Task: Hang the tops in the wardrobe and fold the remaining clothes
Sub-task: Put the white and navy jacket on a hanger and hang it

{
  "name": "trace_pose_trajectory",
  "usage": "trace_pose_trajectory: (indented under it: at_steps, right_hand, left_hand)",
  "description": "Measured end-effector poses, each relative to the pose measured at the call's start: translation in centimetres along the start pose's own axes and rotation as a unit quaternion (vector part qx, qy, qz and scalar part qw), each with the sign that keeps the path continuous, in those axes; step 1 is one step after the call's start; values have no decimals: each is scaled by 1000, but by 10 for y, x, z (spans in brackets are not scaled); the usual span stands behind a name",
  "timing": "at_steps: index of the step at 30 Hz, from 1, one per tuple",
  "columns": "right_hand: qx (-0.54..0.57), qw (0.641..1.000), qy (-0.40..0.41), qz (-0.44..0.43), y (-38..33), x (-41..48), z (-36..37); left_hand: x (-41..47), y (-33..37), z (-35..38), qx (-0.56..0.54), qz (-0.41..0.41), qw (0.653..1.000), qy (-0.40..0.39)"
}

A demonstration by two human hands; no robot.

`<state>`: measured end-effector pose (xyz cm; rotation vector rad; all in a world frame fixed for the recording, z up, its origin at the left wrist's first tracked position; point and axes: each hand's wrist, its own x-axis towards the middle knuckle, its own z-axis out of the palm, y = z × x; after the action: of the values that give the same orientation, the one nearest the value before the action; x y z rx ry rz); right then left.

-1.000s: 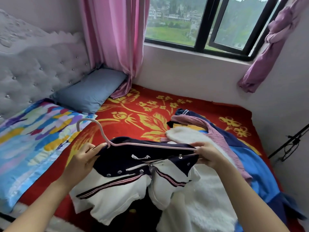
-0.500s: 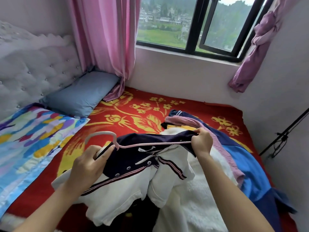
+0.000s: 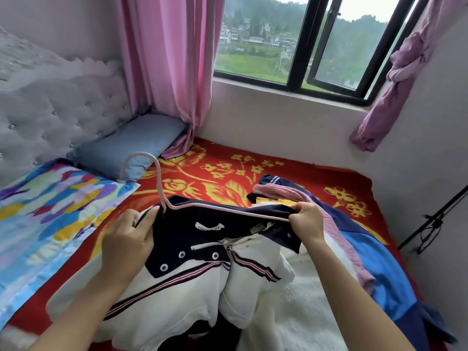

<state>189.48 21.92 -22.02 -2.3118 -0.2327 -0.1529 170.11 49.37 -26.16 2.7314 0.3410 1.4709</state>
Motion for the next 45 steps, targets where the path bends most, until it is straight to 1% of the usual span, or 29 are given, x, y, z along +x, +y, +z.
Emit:
trace_pose_trajectory:
  at_steps: [2, 4, 7, 9, 13, 15, 20, 23, 26, 27, 28, 29, 30, 32, 33, 34, 35, 36, 37, 38, 39, 40, 41, 43, 45]
  right_hand:
    - [18, 998, 57, 30, -3, 2, 1]
    - [91, 987, 93, 94, -3, 2, 2]
    - [242, 944, 101, 200, -5, 5, 3]
    - [285, 922, 116, 233, -12, 5, 6]
    - [240, 927, 202, 206, -22, 2, 11]
    - [227, 926, 227, 200, -25, 2, 14]
    - [214, 925, 244, 197, -35, -2, 22]
    - [220, 926, 252, 175, -36, -1, 23]
    - [241, 919, 256, 176, -35, -8, 21]
    - [244, 921, 247, 176, -32, -10, 19]
    - [244, 929, 220, 173, -27, -9, 16]
    - [252, 936, 176, 170, -23, -7, 11]
    - [275, 939, 116, 171, -20, -3, 3]
    - [325, 926, -5, 194, -16, 3, -9]
    - [326, 920, -54, 209, -15, 4, -13]
    - [312, 921, -82, 218, -14, 3, -15]
    - [296, 928, -84, 211, -15, 0, -14]
    - [271, 944, -55, 182, -16, -4, -11]
    - [243, 960, 2, 140, -18, -9, -6]
    - [218, 967, 76, 107, -20, -14, -2]
    - [207, 961, 152, 97, -23, -17, 2]
    - [203, 948, 222, 105, -27, -18, 2]
    - [201, 933, 275, 116, -27, -16, 2]
    - [193, 917, 326, 125, -25, -8, 1]
    - [197, 913, 337, 115, -28, -2, 2]
  left_hand:
    - [-3, 11, -3, -23, 6, 1000, -3]
    - [-8, 19, -8, -47, 13, 999, -10]
    - [-8, 23, -16, -53, -4, 998, -18]
    - [-6, 25, -22, -44, -8, 999, -14]
    - [-16, 44, -32, -65, 26, 998, -2]
    - [-19, 51, -33, -69, 24, 997, -9]
    - [-19, 49, -32, -57, -4, 998, -21]
    - [-18, 49, -32, -54, -22, 998, -31]
    - [-17, 48, -34, -45, -6, 998, -44]
    - [-17, 47, -34, -46, -2, 998, -47]
    - [-16, 44, -35, -48, 5, 998, -46]
    - [-14, 39, -37, -51, 14, 998, -45]
    - [-9, 33, -38, -52, 25, 997, -42]
    - [4, 18, -41, -39, 52, 997, -30]
    - [10, 12, -42, -26, 66, 997, -27]
    - [15, 7, -42, -8, 77, 997, -21]
    - [21, 5, -43, 15, 77, 997, -14]
    - [24, 6, -43, 32, 70, 997, -6]
    - [29, 9, -44, 38, 56, 998, 3]
    - [32, 15, -44, 28, 46, 998, 9]
    - [32, 24, -46, 7, 45, 999, 10]
    - [30, 36, -47, -20, 50, 999, 8]
    - [24, 49, -49, -43, 58, 997, 6]
    - [10, 69, -50, -73, 56, 996, -13]
    - [3, 77, -50, -87, 38, 995, -29]
